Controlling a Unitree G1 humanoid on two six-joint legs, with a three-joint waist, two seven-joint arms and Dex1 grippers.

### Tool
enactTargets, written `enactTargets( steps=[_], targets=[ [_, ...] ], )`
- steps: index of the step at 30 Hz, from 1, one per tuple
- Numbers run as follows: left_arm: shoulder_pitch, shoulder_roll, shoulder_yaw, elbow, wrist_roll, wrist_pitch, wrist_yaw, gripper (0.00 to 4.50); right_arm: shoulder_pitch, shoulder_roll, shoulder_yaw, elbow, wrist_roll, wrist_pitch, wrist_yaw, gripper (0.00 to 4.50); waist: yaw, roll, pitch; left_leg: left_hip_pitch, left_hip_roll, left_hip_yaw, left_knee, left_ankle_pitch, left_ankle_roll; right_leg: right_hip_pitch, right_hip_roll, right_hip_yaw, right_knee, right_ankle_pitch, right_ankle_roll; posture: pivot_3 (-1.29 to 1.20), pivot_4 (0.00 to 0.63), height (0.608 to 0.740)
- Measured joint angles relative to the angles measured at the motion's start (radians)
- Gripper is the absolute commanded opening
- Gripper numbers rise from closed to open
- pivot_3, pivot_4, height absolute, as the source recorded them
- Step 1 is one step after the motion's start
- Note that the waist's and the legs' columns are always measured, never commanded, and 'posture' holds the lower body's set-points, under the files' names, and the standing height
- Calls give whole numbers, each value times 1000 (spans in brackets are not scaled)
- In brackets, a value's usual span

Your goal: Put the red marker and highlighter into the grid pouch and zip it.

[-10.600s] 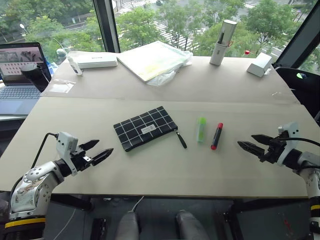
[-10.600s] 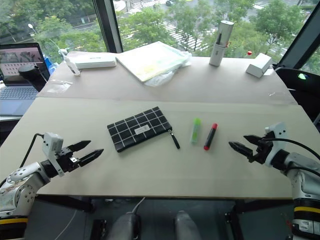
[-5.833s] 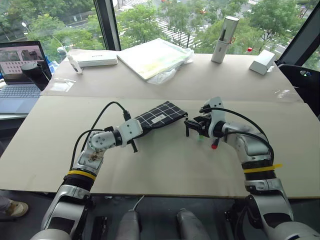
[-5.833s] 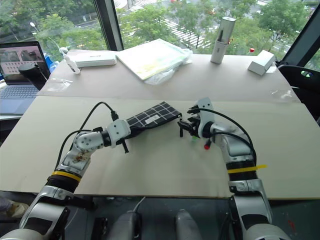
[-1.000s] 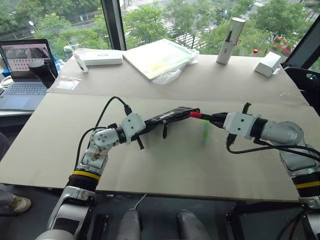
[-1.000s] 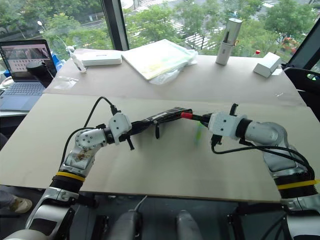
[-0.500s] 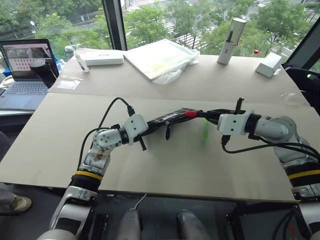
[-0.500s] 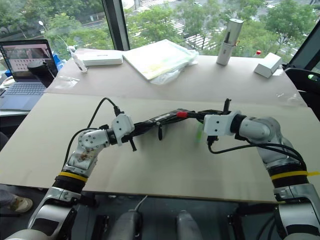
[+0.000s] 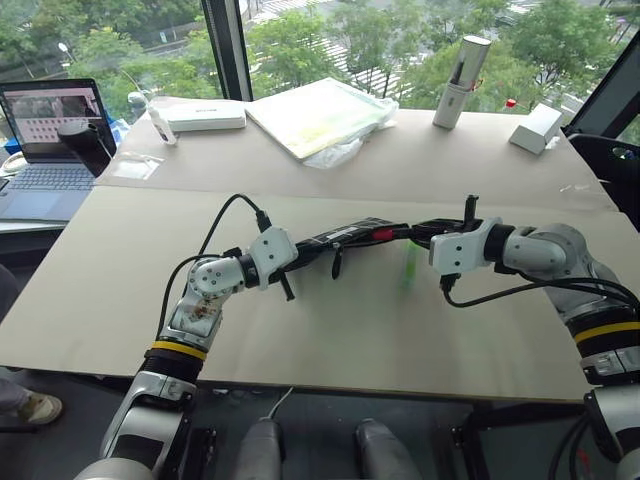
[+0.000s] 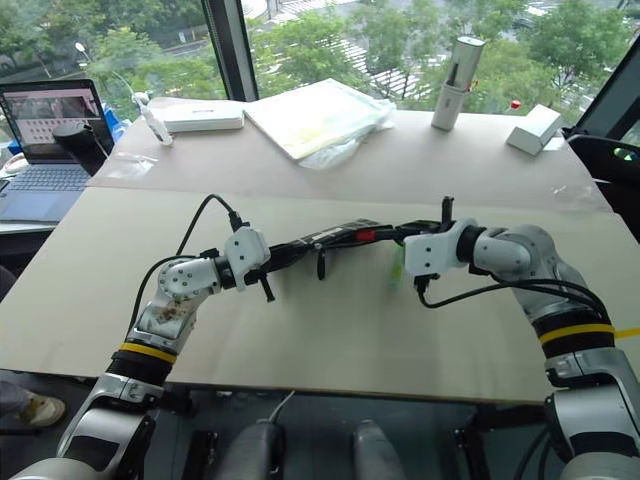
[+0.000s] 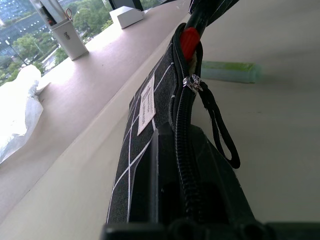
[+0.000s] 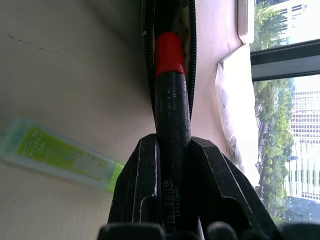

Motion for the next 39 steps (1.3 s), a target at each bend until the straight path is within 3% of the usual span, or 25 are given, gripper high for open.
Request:
enactTargets(
  steps=[14, 15, 20, 27, 31, 34, 39],
  targets=[
    [-11, -8, -3, 4, 0, -1, -2, 0, -171, 239, 156, 166, -128, -43, -63, 502, -1, 0, 0, 0, 0, 0, 0, 0, 0, 0, -1, 0, 1, 0, 0, 0, 150, 736],
    [-11, -6, -3, 4, 0, -1, -2, 0, -171, 252, 156, 174, -127, -42, -62, 1508, -1, 0, 0, 0, 0, 0, 0, 0, 0, 0, 0, 0, 0, 0, 0, 0, 150, 736],
    [-11, -6, -3, 4, 0, -1, -1, 0, -171, 280, 149, 183, -86, -4, -41, 3087, -1, 0, 0, 0, 0, 0, 0, 0, 0, 0, 0, 0, 1, 0, 0, 0, 150, 736],
    [-10, -5, -3, 4, 0, -1, 1, 0, -171, 195, 67, 212, 39, 23, -10, 3087, 1, 0, 0, 0, 0, 0, 0, 0, 0, 0, -1, 0, 1, 0, 0, 0, 150, 736],
    [-9, -2, -3, 4, 0, -2, 0, 0, -93, 162, -82, 103, 304, 231, 119, 3087, 1, 0, 0, 0, 0, -1, 0, 0, 0, 2, 0, 0, 1, 0, 0, 0, 150, 736],
    [-5, 2, -4, 4, 1, -3, -1, 0, 8, 138, -197, -51, 513, 525, 185, 3087, 2, 0, 0, 0, 0, -1, 1, 0, 0, 2, 0, 0, 1, 0, 0, 0, 150, 736],
    [2, 3, -7, 4, 0, -3, -2, 0, 179, 153, -295, -335, 625, 1002, 19, 3087, 2, 0, 0, 0, 0, -2, 1, 0, 0, 1, 0, -1, 2, 0, 0, 0, 150, 736]
  ],
)
